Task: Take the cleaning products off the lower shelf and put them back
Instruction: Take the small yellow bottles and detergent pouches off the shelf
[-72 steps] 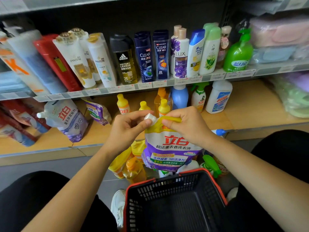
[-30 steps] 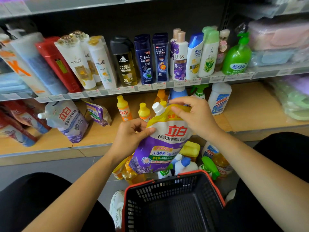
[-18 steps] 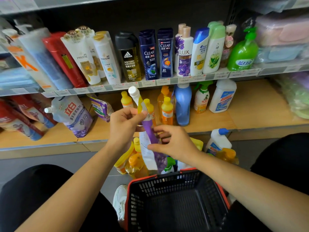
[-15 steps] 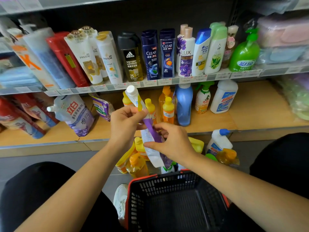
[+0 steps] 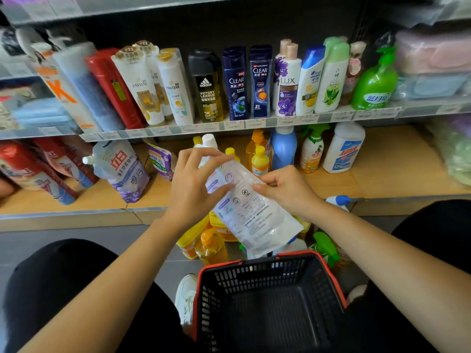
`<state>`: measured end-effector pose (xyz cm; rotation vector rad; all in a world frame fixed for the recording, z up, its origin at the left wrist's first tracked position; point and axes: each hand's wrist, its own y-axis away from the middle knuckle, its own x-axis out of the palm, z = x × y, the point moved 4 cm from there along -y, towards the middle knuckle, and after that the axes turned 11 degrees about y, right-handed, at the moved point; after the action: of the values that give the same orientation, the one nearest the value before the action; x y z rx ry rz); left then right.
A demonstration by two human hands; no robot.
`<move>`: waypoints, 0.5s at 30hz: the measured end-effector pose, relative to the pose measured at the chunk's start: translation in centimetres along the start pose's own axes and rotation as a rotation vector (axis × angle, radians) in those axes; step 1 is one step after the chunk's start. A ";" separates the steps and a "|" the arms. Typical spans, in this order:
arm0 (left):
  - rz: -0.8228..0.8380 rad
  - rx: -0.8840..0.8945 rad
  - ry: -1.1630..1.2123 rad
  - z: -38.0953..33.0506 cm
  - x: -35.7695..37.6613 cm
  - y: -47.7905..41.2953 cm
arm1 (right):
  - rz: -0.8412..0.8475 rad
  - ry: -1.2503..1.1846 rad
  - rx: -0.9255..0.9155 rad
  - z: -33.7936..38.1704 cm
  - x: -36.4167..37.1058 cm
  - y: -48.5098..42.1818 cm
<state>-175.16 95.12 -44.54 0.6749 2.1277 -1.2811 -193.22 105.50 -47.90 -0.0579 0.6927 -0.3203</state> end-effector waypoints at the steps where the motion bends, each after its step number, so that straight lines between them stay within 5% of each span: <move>1: 0.011 0.089 -0.110 -0.6 0.1 0.1 | 0.009 0.019 -0.022 0.2 -0.3 0.0; 4: 0.063 0.237 -0.294 -2.3 0.9 0.1 | 0.036 0.085 -0.069 0.6 -0.7 0.0; 8: 0.074 0.298 -0.247 -2.9 0.7 -0.5 | 0.092 0.125 -0.090 0.6 -0.7 0.2; 15: 0.047 0.141 -0.078 -0.8 -0.4 -0.3 | 0.273 0.128 -0.040 -0.6 -1.9 0.7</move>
<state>-175.26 95.62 -43.78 0.7166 1.9622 -1.4181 -194.79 106.78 -47.30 0.0194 0.8230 -0.0484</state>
